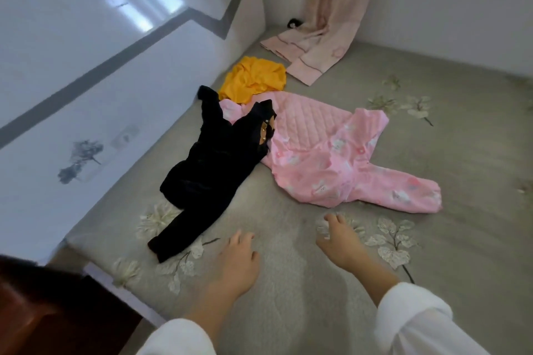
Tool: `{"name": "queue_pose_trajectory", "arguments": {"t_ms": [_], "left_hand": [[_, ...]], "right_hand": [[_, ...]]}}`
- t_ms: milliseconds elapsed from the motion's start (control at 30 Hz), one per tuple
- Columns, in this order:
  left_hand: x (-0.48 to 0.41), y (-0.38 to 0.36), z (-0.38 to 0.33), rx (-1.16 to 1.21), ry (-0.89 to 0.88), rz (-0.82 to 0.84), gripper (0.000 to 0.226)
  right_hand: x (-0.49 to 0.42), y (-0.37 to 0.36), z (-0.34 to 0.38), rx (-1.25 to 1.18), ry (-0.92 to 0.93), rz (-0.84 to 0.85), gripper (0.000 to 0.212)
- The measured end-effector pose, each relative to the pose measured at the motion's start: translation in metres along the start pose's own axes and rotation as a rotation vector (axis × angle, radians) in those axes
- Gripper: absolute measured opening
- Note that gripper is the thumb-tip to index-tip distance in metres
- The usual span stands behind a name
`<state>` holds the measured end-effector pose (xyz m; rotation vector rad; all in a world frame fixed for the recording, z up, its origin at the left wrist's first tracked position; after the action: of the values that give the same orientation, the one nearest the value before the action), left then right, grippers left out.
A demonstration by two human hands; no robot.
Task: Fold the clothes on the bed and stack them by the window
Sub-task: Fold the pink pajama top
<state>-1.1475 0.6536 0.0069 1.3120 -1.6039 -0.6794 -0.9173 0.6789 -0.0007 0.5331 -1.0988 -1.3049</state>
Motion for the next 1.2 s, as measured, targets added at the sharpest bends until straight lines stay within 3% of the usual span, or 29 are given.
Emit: {"name": "queue_pose_trajectory", "arguments": {"t_ms": [133, 333, 433, 500, 633, 800, 900, 967, 1000, 1033, 1100, 1133, 1200], "left_hand": [[-0.076, -0.029, -0.011, 0.012, -0.049, 0.071, 0.049], [-0.146, -0.071, -0.027, 0.164, -0.083, 0.152, 0.054], [-0.171, -0.082, -0.030, 0.357, 0.033, 0.200, 0.055], [-0.188, -0.086, -0.031, 0.555, 0.234, 0.228, 0.054], [-0.210, -0.091, -0.028, 0.919, 0.611, 0.256, 0.061], [-0.222, -0.077, -0.037, 1.124, 0.624, 0.287, 0.084], [-0.216, -0.066, -0.043, 1.057, 0.516, 0.286, 0.068], [-0.204, -0.060, -0.041, 0.994, 0.458, 0.329, 0.042], [-0.198, -0.057, -0.038, 0.987, 0.446, 0.364, 0.034], [-0.191, -0.054, -0.037, 0.994, 0.436, 0.407, 0.031], [-0.178, -0.044, -0.037, 1.022, 0.417, 0.513, 0.028], [-0.172, -0.039, -0.039, 1.021, 0.403, 0.574, 0.027], [-0.158, -0.030, -0.046, 0.962, 0.343, 0.687, 0.027]], "right_hand": [[-0.061, 0.001, -0.006, 0.073, -0.016, -0.115, 0.058], [-0.133, -0.005, -0.020, 0.318, -0.048, -0.227, 0.092], [-0.159, -0.013, -0.031, 0.362, -0.116, -0.254, 0.071], [-0.167, -0.020, -0.035, 0.235, -0.150, -0.194, 0.050], [-0.134, -0.021, -0.018, -0.295, -0.017, -0.141, 0.015], [-0.069, -0.008, 0.001, -0.513, 0.022, -0.004, 0.024], [-0.042, -0.006, 0.001, -0.657, -0.064, 0.300, 0.021], [-0.025, -0.008, -0.006, -0.960, -0.193, 0.476, 0.019], [-0.019, -0.008, -0.011, -1.159, -0.344, 0.446, 0.021], [-0.014, -0.013, -0.023, -1.249, -0.527, 0.301, 0.024], [-0.001, -0.025, -0.049, -1.059, -0.834, -0.045, 0.035], [0.005, -0.030, -0.048, -0.969, -0.921, -0.105, 0.042], [0.008, -0.044, -0.031, -1.207, -1.014, -0.043, 0.045]]}}
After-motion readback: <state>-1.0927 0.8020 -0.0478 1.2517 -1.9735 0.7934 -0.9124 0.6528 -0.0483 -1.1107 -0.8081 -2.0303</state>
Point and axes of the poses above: each hand's wrist, its own x-axis away from the middle knuckle, its own y-axis out of the back of the hand, z = x × y, the point moved 4 cm from there along -x, towards the middle knuckle, and after that the axes turned 9 degrees about -z, right-handed, at the moved point
